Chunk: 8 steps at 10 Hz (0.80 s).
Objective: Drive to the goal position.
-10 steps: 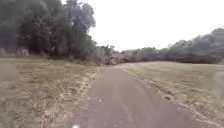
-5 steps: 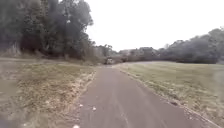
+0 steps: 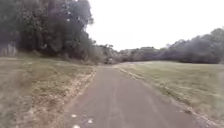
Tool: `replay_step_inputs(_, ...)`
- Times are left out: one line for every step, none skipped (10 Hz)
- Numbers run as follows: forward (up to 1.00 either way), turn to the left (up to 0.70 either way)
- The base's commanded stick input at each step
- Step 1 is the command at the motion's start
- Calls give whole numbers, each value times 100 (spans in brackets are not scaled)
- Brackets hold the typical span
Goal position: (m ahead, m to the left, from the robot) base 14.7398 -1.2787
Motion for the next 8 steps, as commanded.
replay_step_inputs(60, 0)
replay_step_inputs(60, 0)
replay_step_inputs(60, 0)
replay_step_inputs(60, 0)
replay_step_inputs(60, 0)
replay_step_inputs(60, 0)
replay_step_inputs(60, 0)
replay_step_inputs(60, 0)
